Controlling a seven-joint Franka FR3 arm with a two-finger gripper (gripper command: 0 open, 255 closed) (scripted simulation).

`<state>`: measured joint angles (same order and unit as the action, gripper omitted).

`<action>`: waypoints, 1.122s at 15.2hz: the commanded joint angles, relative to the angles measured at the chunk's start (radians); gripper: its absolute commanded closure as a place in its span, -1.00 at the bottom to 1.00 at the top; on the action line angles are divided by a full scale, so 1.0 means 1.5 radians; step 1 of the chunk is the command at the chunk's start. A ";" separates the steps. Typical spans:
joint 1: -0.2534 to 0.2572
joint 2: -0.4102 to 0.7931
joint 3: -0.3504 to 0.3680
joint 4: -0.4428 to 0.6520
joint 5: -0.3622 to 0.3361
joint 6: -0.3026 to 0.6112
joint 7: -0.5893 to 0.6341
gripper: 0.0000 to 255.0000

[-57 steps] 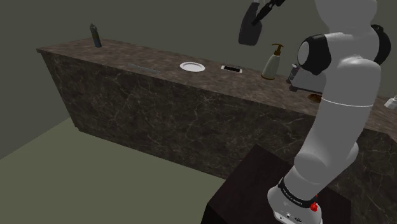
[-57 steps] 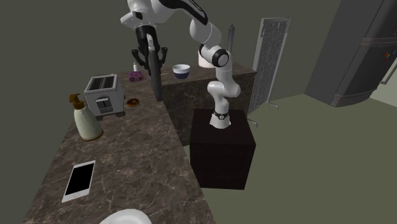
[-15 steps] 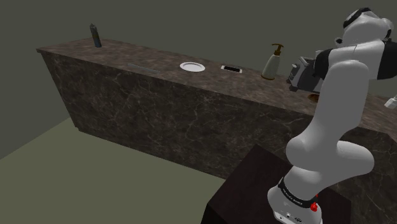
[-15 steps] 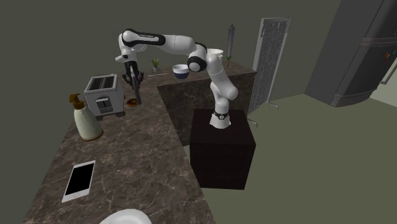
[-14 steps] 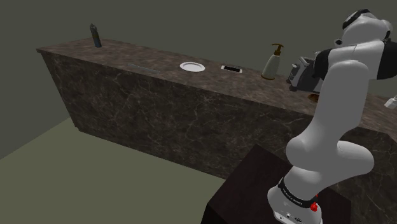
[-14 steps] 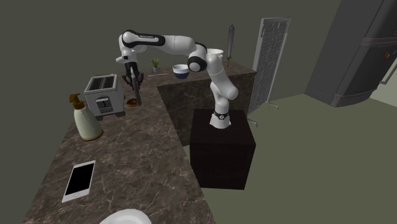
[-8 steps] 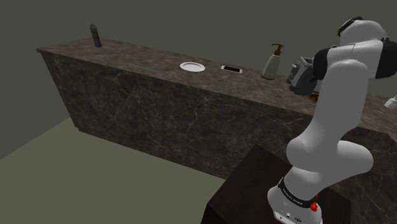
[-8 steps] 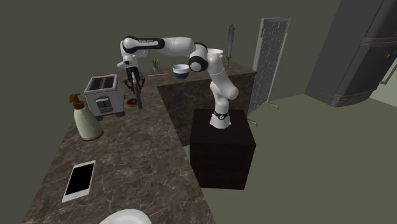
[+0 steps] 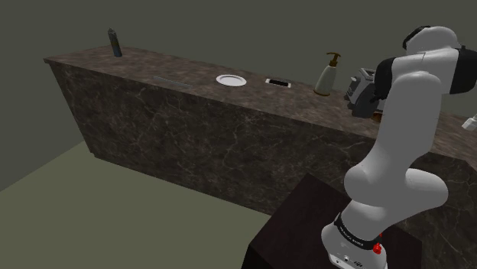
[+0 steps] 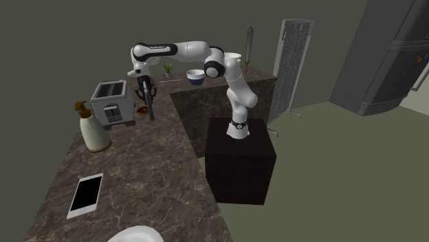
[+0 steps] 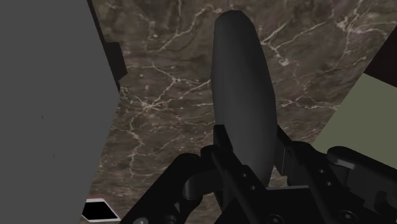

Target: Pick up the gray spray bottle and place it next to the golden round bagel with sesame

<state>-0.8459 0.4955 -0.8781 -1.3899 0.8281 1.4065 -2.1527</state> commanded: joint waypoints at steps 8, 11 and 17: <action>0.000 0.000 0.000 0.000 0.000 0.000 0.000 -1.00; -0.058 0.023 0.005 0.094 0.014 -0.071 0.014 -1.00; -0.076 0.031 0.008 0.123 0.020 -0.091 0.018 -1.00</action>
<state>-0.9586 0.5414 -0.8669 -1.2074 0.8571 1.2712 -2.1255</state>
